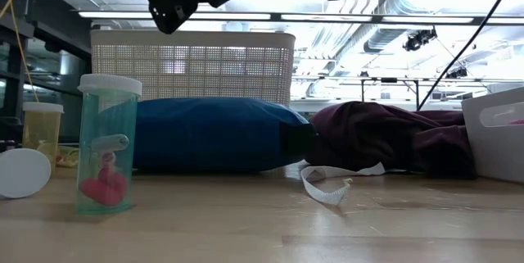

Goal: Pick & Place Medicine items
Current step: Put the black bandage into the white bin

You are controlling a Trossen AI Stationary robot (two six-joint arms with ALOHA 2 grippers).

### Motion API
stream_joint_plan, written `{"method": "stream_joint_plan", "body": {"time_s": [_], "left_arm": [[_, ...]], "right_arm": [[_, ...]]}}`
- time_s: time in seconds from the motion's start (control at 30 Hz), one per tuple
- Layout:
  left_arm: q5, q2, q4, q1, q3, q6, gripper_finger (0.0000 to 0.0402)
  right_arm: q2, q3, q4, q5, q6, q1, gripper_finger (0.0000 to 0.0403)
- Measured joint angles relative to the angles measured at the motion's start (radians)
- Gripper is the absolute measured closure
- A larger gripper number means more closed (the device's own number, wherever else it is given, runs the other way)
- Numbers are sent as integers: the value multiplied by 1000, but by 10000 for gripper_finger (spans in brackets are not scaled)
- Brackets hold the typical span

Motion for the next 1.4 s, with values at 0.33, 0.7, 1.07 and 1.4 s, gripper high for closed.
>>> {"method": "stream_joint_plan", "body": {"time_s": [0.33, 0.7, 1.07, 1.4], "left_arm": [[60, 0, -8, 43, 0, -42, 233], [59, 0, -11, 40, 0, -9, 233], [-15, 0, -7, 30, 0, 94, 233], [-37, 0, 39, 32, 0, 94, 233]], "right_arm": [[0, 203, -362, -43, 20, -32, 117], [0, 314, -557, -33, 91, -32, 117], [0, 314, -555, -35, 131, -29, 117], [0, 314, -559, -35, 131, -30, 117]]}}
